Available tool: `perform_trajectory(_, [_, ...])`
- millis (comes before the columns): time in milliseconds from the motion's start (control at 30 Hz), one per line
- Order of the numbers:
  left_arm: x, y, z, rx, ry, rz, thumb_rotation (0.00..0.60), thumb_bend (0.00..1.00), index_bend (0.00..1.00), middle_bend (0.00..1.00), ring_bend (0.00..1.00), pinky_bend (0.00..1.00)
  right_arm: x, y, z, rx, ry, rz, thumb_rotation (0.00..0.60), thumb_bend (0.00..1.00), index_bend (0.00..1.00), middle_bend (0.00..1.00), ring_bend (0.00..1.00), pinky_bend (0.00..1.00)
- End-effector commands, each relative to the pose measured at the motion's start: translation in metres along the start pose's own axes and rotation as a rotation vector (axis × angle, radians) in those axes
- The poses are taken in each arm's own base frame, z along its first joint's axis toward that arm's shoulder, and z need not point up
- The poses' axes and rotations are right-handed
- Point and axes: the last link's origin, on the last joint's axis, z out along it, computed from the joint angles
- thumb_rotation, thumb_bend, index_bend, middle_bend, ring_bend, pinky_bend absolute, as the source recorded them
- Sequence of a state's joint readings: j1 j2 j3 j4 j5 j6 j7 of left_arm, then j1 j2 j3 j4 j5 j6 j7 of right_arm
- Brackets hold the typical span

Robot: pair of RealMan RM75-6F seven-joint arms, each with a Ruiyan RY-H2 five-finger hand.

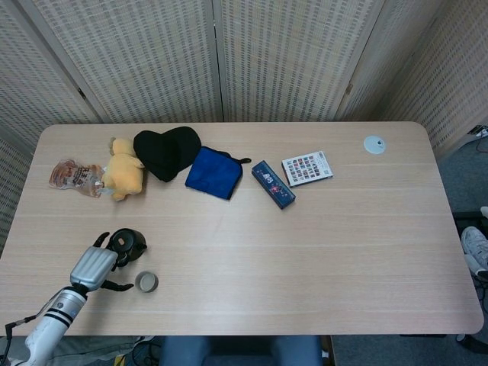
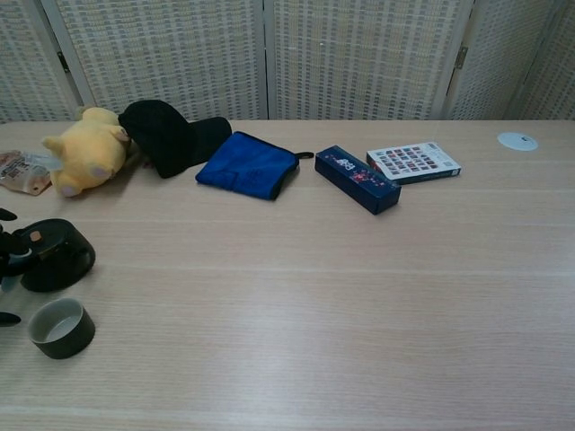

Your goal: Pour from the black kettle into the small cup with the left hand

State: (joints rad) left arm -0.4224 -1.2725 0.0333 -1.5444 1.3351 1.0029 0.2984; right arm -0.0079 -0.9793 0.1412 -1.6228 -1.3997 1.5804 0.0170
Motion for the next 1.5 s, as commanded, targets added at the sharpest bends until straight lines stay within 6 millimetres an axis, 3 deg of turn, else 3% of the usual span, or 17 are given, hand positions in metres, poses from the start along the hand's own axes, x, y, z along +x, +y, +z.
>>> perform_trajectory(33, [-0.001, -0.001, 0.0, 0.0, -0.011, -0.004, 0.349, 0.11, 0.57, 0.59, 0.53, 0.0, 0.0, 0.0, 0.0, -0.001, -0.001, -0.001, 0.6, 0.13, 0.22, 0.24, 0.12, 0.0])
perform_trajectory(233, [0.0, -0.002, 0.002, 0.0, -0.021, -0.013, 0.349, 0.11, 0.61, 0.63, 0.56, 0.0, 0.0, -0.001, 0.0, 0.0, 0.0, 0.0, 0.6, 0.13, 0.22, 0.24, 0.12, 0.0])
perform_trajectory(500, [0.004, -0.005, 0.006, -0.001, -0.024, -0.061, 0.346, 0.11, 0.73, 0.78, 0.69, 0.0, 0.0, -0.002, 0.001, -0.002, 0.007, 0.002, 0.6, 0.13, 0.22, 0.24, 0.12, 0.0])
perform_trajectory(667, [0.009, -0.006, 0.009, -0.002, 0.004, -0.111, 0.271, 0.11, 0.82, 0.89, 0.78, 0.0, 0.0, -0.002, 0.003, -0.002, 0.009, 0.003, 0.6, 0.13, 0.22, 0.24, 0.12, 0.0])
perform_trajectory(833, [0.014, -0.009, 0.015, 0.008, 0.047, -0.181, 0.233, 0.11, 0.91, 0.99, 0.86, 0.0, -0.001, -0.001, 0.004, -0.002, 0.011, 0.005, 0.6, 0.13, 0.22, 0.24, 0.12, 0.0])
perform_trajectory(1100, [0.02, -0.013, 0.027, 0.044, 0.107, -0.313, 0.193, 0.11, 1.0, 1.0, 0.93, 0.0, -0.002, 0.001, 0.004, -0.007, 0.016, 0.009, 0.6, 0.13, 0.22, 0.24, 0.12, 0.0])
perform_trajectory(1500, [0.027, -0.019, 0.034, 0.129, 0.225, -0.377, 0.197, 0.11, 1.0, 1.0, 0.98, 0.03, -0.004, 0.004, 0.002, -0.016, 0.012, 0.012, 0.6, 0.13, 0.22, 0.24, 0.12, 0.0])
